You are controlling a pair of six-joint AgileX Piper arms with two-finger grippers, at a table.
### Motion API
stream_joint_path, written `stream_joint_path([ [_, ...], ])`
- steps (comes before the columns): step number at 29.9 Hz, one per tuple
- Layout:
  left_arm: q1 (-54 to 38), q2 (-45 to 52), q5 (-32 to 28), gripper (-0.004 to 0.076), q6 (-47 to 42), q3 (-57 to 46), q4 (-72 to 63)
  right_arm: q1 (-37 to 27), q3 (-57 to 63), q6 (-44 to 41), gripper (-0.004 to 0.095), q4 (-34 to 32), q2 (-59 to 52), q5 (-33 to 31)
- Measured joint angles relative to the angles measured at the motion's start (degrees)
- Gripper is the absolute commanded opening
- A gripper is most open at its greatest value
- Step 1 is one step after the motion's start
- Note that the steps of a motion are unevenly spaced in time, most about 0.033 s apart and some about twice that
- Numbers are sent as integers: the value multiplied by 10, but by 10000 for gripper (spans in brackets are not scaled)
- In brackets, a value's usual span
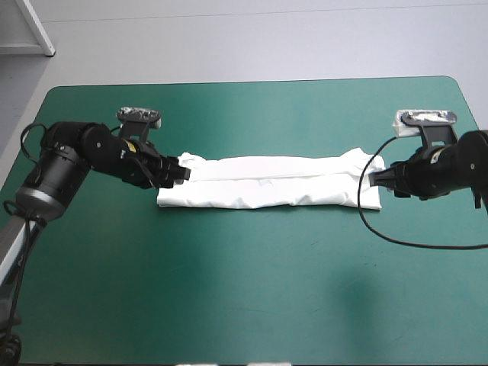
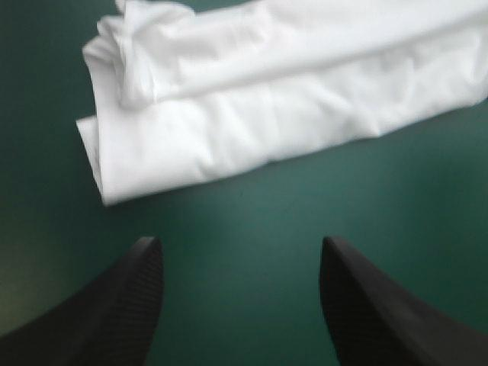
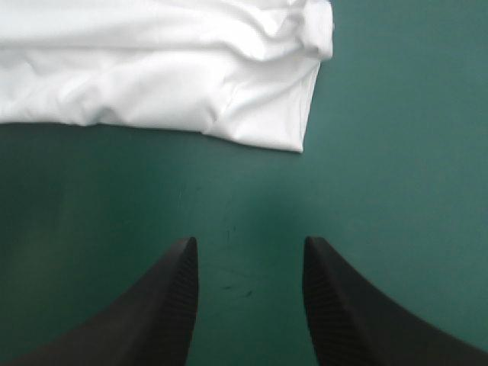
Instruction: Fold the cloth
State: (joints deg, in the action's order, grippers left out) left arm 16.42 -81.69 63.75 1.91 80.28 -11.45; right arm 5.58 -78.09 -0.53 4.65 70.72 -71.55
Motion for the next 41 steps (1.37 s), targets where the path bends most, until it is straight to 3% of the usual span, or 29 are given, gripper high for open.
stream_joint_path([
  [6,0,26,-48,438,-15,-90,2,0,27,0,412,0,-23,3],
  [11,0,15,-69,438,-69,-92,50,0,28,1,412,0,-23,7],
  [21,0,-2,-111,438,-91,-94,57,0,28,1,412,0,-23,23],
  [27,0,-62,-120,433,-34,-61,-28,0,29,1,412,-3,-10,50],
  [29,9,-91,-120,400,-1,-23,-54,0,29,1,412,-4,6,54],
  [31,28,-123,-116,318,21,24,-64,0,29,1,412,-4,22,58],
  [32,40,-136,-114,251,30,48,-64,0,29,1,412,-3,27,59],
  [34,65,-166,-108,-12,38,93,-58,0,29,-1,412,-1,36,59],
  [41,111,-256,-98,-8,53,173,-42,0,29,-3,412,-3,38,48],
])
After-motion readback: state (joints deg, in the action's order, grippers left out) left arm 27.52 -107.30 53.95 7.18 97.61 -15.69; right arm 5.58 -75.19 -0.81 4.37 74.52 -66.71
